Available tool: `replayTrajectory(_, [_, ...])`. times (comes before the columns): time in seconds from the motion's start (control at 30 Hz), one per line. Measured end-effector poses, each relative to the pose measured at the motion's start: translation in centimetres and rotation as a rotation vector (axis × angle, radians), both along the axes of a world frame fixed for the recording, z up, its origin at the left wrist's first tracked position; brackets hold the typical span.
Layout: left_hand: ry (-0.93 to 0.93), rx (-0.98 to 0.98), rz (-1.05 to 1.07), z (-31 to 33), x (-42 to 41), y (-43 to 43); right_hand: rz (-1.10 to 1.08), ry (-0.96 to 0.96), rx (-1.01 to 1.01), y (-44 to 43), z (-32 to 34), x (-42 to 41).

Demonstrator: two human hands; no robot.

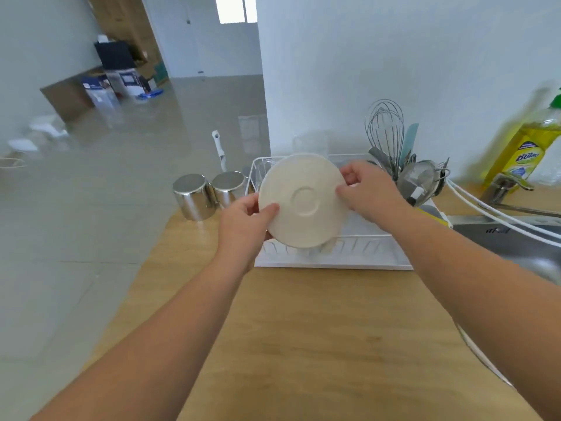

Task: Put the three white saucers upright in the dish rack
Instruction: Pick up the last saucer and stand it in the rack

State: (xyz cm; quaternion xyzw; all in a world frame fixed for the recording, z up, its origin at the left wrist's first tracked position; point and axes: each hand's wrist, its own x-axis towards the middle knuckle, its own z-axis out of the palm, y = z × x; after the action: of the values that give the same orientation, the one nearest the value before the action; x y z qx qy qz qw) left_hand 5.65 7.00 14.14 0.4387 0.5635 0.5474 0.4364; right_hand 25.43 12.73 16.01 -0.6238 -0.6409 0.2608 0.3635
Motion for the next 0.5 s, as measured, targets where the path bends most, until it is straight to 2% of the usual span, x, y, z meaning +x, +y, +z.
replayTrajectory(0.13, [0.084, 0.106, 0.080, 1.2, -0.9, 2.3, 0.096, -0.159, 0.098, 5.6, 2.2, -3.2])
replayTrajectory(0.27, [0.180, 0.151, 0.042, 0.5, 0.2, 2.6, 0.209, -0.331, 0.147, 9.2, 2.3, -4.0])
replayTrajectory(0.5, [0.247, 0.035, -0.072, -3.6, 1.4, 3.1, 0.333, -0.557, 0.112, 11.6, -0.6, -3.7])
